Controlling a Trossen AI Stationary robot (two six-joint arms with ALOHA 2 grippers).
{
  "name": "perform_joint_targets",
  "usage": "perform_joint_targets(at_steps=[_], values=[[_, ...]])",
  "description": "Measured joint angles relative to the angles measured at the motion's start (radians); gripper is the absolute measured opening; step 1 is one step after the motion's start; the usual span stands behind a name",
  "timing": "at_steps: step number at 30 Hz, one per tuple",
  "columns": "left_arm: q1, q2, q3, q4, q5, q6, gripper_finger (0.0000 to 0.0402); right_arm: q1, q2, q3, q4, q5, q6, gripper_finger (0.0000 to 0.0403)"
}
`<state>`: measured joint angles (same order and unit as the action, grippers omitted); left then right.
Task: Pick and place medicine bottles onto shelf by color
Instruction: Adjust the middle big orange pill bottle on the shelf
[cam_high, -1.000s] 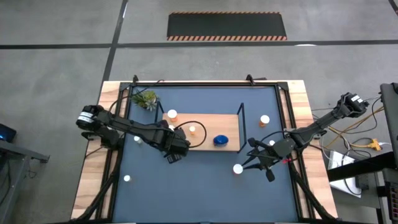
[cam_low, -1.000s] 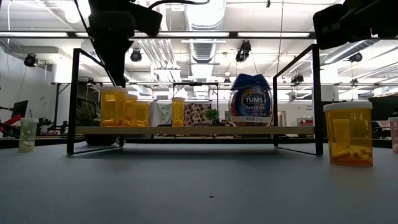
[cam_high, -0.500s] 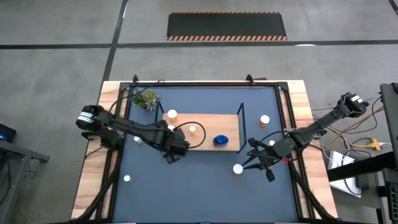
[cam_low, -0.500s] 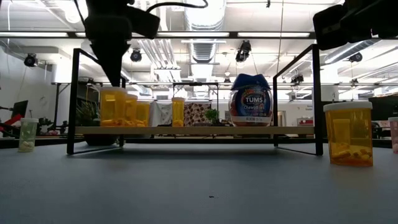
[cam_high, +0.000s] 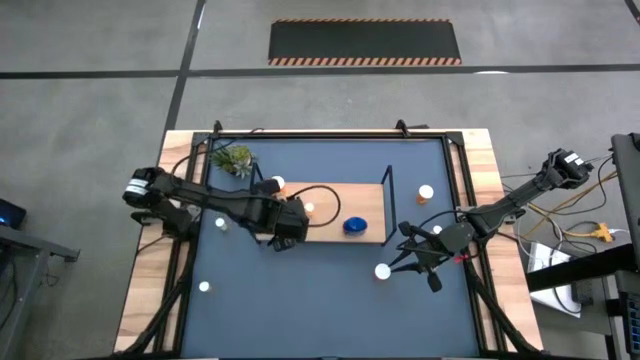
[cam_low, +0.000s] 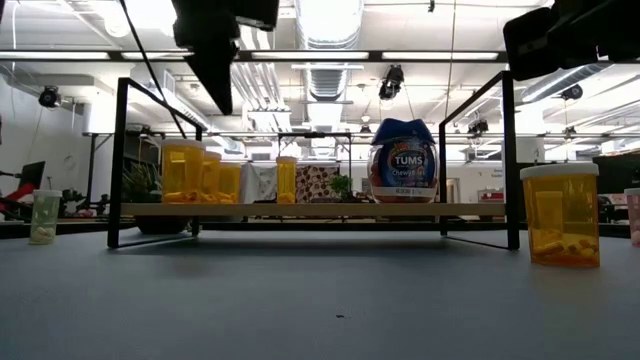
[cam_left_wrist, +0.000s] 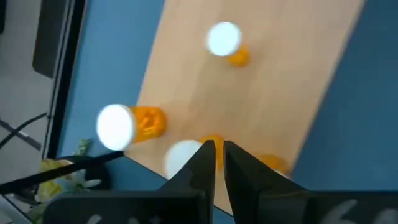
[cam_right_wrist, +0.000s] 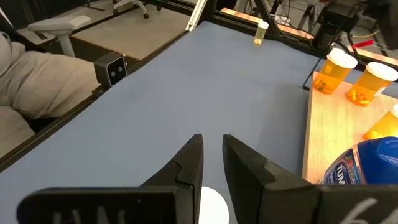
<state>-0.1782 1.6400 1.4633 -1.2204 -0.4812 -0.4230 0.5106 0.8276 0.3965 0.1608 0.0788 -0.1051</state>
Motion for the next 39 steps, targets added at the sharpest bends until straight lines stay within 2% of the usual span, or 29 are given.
perform_joint_targets(at_steps=[5,11,25,39], values=[[0.088,0.009,-0.029,-0.001,0.004,0.037,0.0015,0.0,0.0,0.0,0.0,0.0,0.0,0.0052],[0.14,0.01,-0.08,-0.004,0.092,0.064,0.0015,0.0,0.0,0.0,0.0,0.0,0.0,0.0052],[0.146,0.007,-0.145,0.016,0.096,0.067,0.0015,0.0,0.0,0.0,0.0,0.0,-0.001,0.0052],[0.152,0.008,-0.142,0.034,0.057,0.066,0.0015,0.0,0.0,0.0,0.0,0.0,0.0,0.0052]])
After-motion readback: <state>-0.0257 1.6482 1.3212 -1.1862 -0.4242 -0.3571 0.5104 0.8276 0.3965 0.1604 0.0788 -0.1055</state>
